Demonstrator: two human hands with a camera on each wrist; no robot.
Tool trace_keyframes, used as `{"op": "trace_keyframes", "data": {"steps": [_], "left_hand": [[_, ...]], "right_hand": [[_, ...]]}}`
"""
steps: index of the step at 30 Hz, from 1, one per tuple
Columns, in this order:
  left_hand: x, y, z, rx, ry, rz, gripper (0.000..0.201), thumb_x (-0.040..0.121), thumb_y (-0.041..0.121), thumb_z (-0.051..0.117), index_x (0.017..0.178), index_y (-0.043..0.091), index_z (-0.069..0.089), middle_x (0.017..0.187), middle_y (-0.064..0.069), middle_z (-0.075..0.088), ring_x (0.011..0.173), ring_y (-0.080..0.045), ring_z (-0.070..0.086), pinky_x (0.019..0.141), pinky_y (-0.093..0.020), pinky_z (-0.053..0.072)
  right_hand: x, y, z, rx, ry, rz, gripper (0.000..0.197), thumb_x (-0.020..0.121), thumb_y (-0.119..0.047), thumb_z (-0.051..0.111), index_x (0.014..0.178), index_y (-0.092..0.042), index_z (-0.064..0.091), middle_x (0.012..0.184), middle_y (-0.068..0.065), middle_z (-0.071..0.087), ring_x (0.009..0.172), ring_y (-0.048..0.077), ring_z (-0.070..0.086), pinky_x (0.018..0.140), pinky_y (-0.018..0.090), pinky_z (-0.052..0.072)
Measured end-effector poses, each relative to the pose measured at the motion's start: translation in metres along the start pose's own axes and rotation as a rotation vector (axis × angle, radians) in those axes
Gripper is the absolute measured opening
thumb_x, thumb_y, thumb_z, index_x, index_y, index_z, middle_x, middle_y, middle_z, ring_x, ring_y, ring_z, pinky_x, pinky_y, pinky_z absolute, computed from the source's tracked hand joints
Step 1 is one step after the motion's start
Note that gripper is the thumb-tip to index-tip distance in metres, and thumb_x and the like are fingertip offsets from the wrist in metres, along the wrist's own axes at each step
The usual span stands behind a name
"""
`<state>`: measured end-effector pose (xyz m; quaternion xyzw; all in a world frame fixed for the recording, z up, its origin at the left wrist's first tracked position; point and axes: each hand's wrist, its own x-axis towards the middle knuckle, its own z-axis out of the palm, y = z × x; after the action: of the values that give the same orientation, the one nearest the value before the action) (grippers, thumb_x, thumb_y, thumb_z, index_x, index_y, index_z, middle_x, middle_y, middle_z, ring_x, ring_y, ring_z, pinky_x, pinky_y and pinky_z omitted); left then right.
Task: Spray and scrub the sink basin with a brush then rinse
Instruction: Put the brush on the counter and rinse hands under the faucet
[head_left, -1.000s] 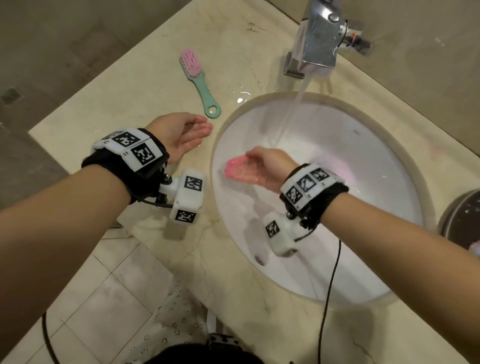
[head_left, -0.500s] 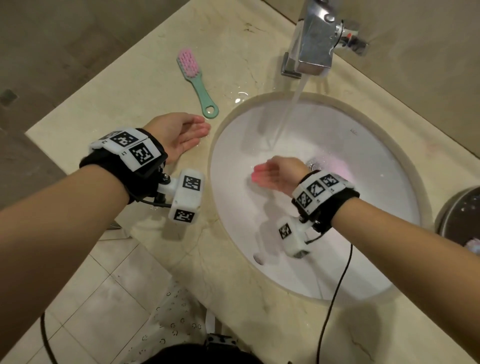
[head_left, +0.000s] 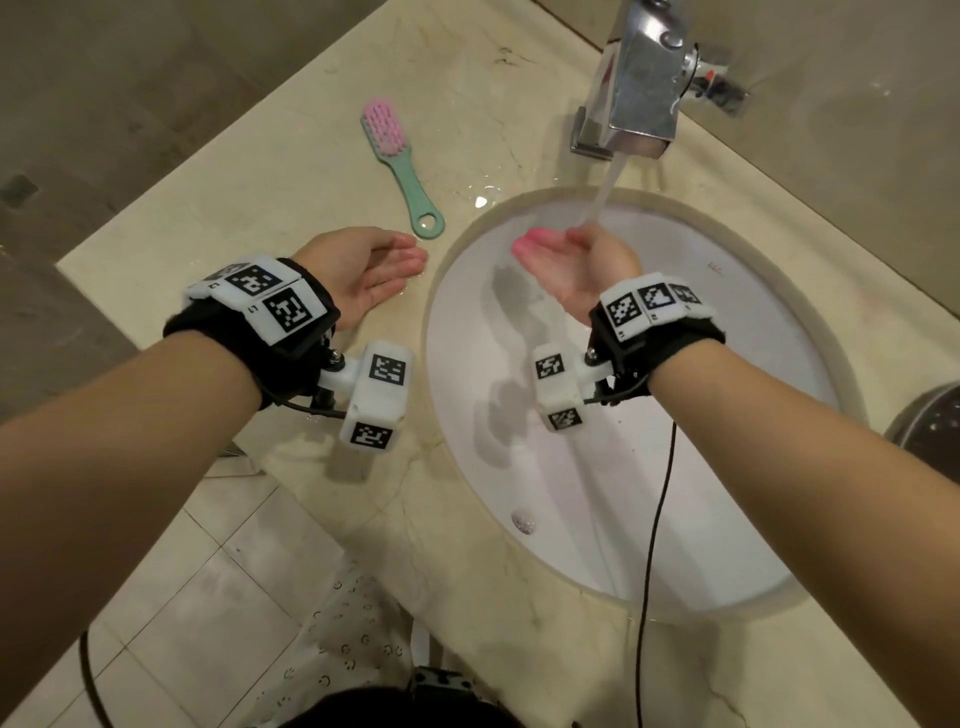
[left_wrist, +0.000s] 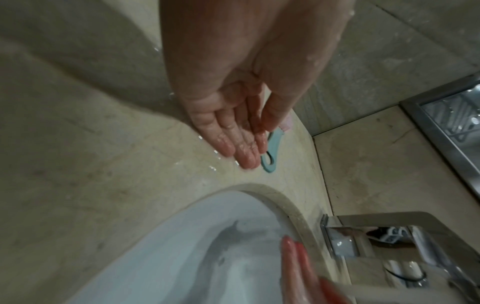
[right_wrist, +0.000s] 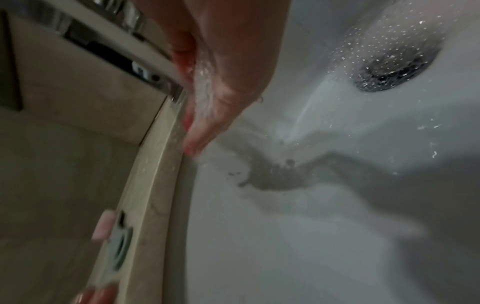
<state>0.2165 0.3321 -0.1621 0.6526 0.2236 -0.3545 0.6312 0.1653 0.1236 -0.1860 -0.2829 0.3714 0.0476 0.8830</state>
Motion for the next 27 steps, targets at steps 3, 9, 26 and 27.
{"op": "trace_keyframes", "data": {"steps": [3, 9, 26, 27], "left_hand": [[0.0, 0.001, 0.0, -0.001, -0.002, -0.006, 0.016, 0.097, 0.021, 0.047, 0.087, 0.016, 0.059, 0.088, 0.003, 0.069, 0.074, -0.002, 0.067, 0.068, -0.014, 0.051], [0.002, 0.0, -0.001, -0.002, 0.004, -0.016, 0.018, 0.097, 0.02, 0.046, 0.086, 0.016, 0.06, 0.069, 0.007, 0.072, 0.068, -0.001, 0.068, 0.067, -0.014, 0.051], [0.0, 0.01, 0.007, 0.093, -0.026, -0.031, 0.019, 0.097, 0.022, 0.046, 0.087, 0.014, 0.06, 0.089, -0.001, 0.068, 0.084, -0.008, 0.065, 0.078, -0.02, 0.048], [0.0, 0.011, 0.012, 0.107, -0.035, -0.021, 0.018, 0.096, 0.022, 0.047, 0.087, 0.014, 0.061, 0.088, -0.001, 0.068, 0.084, -0.008, 0.065, 0.078, -0.021, 0.049]], "right_hand": [[-0.011, 0.023, 0.004, -0.322, -0.1, 0.207, 0.035, 0.099, -0.008, 0.032, 0.114, 0.018, 0.05, 0.109, 0.029, 0.063, 0.097, 0.037, 0.065, 0.076, 0.038, 0.058], [-0.034, 0.066, -0.02, -0.936, -0.296, 0.697, 0.041, 0.099, -0.014, 0.03, 0.091, 0.011, 0.062, 0.076, 0.02, 0.072, 0.067, 0.023, 0.071, 0.068, 0.025, 0.058], [-0.015, 0.014, -0.083, -1.091, 0.277, 0.209, 0.042, 0.102, -0.022, 0.032, 0.113, 0.01, 0.057, 0.095, 0.018, 0.062, 0.078, 0.03, 0.06, 0.072, 0.031, 0.049], [-0.018, 0.009, -0.089, -1.02, 0.312, 0.166, 0.041, 0.103, -0.024, 0.031, 0.108, 0.006, 0.058, 0.087, 0.015, 0.062, 0.071, 0.025, 0.059, 0.069, 0.03, 0.048]]}}
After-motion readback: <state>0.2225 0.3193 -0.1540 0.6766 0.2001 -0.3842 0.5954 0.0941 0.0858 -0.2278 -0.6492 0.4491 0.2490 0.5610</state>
